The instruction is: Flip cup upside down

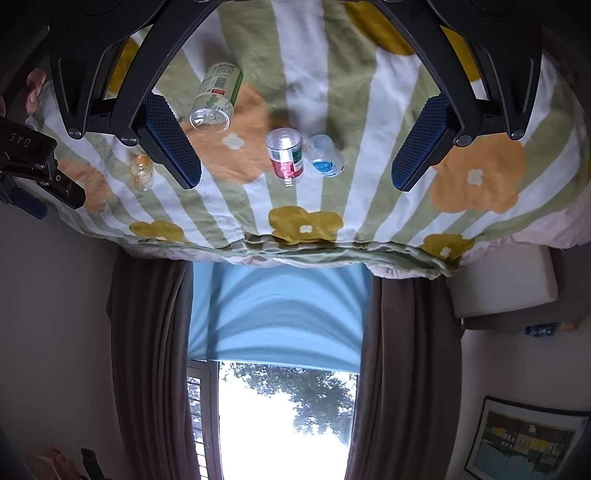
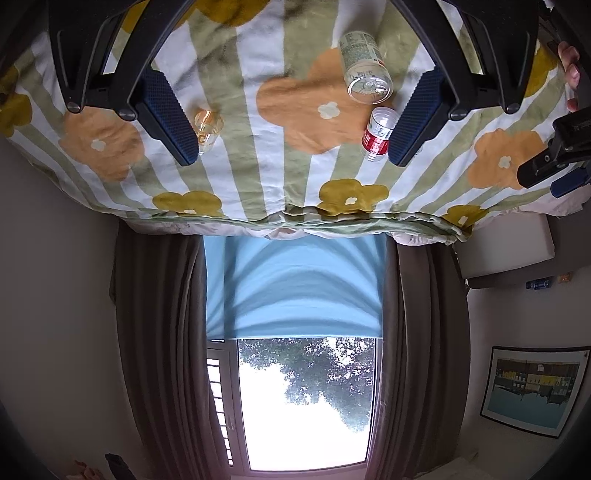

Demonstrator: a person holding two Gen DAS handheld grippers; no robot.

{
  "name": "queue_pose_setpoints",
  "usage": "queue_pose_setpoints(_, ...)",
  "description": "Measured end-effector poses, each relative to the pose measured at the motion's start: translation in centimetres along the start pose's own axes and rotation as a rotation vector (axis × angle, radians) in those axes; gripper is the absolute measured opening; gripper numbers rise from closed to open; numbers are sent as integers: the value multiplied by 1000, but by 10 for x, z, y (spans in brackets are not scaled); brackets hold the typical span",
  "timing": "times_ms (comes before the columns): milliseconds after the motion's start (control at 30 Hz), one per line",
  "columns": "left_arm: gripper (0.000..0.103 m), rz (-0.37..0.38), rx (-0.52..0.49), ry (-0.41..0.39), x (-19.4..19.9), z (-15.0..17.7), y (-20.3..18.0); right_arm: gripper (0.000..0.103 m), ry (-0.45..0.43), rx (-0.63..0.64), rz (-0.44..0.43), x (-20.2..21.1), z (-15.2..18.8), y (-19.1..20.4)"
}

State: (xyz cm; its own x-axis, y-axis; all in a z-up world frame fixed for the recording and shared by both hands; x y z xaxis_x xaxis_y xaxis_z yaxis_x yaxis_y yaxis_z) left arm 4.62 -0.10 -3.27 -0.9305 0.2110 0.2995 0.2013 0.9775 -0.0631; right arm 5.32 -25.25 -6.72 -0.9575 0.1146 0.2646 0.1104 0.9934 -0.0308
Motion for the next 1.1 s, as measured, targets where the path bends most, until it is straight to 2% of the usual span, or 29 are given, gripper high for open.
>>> queue_pose_setpoints(1100, 103, 7, -20, -13, 3, -6, -11, 103, -1, -3, 6, 2, 0, -7)
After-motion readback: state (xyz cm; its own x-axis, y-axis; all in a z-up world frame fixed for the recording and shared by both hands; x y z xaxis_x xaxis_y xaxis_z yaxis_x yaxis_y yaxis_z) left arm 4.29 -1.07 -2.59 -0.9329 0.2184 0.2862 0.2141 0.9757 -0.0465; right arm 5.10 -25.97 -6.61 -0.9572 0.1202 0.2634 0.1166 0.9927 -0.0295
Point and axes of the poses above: each gripper's, at about its wrist camera, not at the fingertips, and x roughly against the way its jaws point, y to its left, z to its underside, the point moved 4 cm from there along -x, roughly the way its jaws point, and after that the axes turned 5 degrees about z, right-handed, at the moved point
